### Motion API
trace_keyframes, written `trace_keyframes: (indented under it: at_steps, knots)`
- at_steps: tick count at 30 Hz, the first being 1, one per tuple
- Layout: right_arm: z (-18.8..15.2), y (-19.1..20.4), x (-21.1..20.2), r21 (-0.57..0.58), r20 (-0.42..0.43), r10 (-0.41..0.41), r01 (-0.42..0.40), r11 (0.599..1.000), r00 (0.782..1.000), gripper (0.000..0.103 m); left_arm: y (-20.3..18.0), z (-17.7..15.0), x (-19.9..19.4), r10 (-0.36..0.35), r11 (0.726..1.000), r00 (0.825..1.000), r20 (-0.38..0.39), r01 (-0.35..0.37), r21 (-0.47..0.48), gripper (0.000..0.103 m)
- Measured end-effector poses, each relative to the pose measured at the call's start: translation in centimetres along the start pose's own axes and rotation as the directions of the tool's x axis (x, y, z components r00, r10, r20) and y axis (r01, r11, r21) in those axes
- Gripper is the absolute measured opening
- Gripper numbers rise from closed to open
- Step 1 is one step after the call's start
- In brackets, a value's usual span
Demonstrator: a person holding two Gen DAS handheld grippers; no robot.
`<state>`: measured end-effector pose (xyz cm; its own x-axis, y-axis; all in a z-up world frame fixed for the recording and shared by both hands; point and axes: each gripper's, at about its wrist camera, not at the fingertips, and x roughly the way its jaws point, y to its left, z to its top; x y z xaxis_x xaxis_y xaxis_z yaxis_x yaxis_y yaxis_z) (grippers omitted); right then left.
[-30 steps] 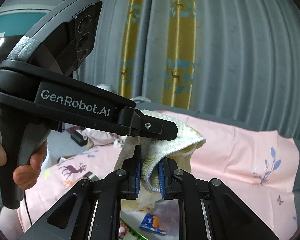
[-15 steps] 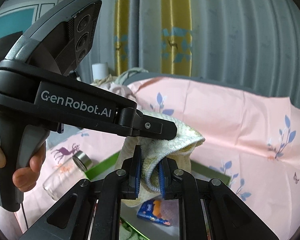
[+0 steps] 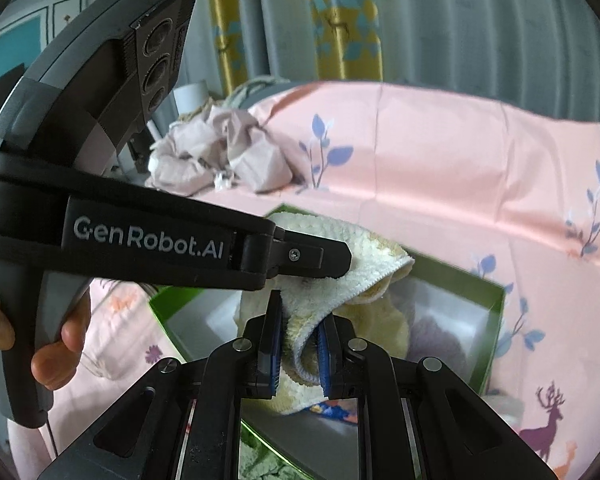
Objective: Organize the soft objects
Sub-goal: 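Lower the towel into the box and open the right gripper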
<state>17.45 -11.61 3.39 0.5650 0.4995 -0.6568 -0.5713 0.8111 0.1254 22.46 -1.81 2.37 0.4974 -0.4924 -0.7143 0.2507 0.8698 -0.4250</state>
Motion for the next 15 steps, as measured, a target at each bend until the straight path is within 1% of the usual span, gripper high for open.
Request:
trace_keyframes:
  at_steps: [6,12,15]
  knots:
    - [-1.0,-0.4,1.8,0.028,-0.087,0.004,-0.001,1.000,0.996,0.016,0.6,-0.8,2.1,0.061,0.998,0.996,-0.061,-0.061,0.009,0.012]
    - [-1.6,-0.8,3.0,0.058,-0.140,0.008,0.000,0.998,0.990,0.016,1.3,-1.3,2.9,0.118,0.993,0.988,-0.096,-0.116,0.025,0.012]
    - [-1.7,-1.0,3.4,0.072,-0.154,0.010,0.001,0.997,0.988,0.016,1.5,-1.6,3.1,0.144,0.989,0.984,-0.103,-0.140,0.039,0.018]
